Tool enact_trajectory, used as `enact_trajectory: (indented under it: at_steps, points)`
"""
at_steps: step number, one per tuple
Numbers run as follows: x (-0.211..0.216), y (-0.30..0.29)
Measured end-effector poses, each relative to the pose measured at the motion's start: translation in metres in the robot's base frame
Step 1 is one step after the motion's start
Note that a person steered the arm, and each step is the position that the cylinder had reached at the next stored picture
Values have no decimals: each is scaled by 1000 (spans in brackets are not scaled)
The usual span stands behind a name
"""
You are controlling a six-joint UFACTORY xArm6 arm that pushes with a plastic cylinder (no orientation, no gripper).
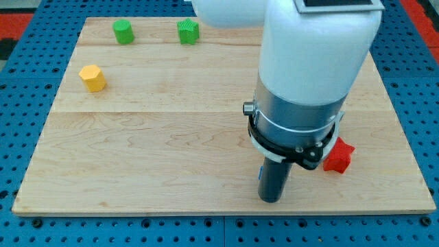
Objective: Slide the yellow hexagon into the yellow heart
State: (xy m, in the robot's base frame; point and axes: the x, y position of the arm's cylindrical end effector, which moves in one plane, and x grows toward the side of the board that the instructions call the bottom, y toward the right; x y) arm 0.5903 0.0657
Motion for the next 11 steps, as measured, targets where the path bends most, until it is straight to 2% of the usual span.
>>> enact_trajectory:
  at_steps: [3, 4, 6, 7, 8, 9, 10, 11]
  points:
    - [-31, -6]
    - [-46, -75]
    - [-127, -236]
    - [-179, -289]
    - [-225, -321]
    - [-228, -271]
    - [-230, -335]
    - [-259, -364]
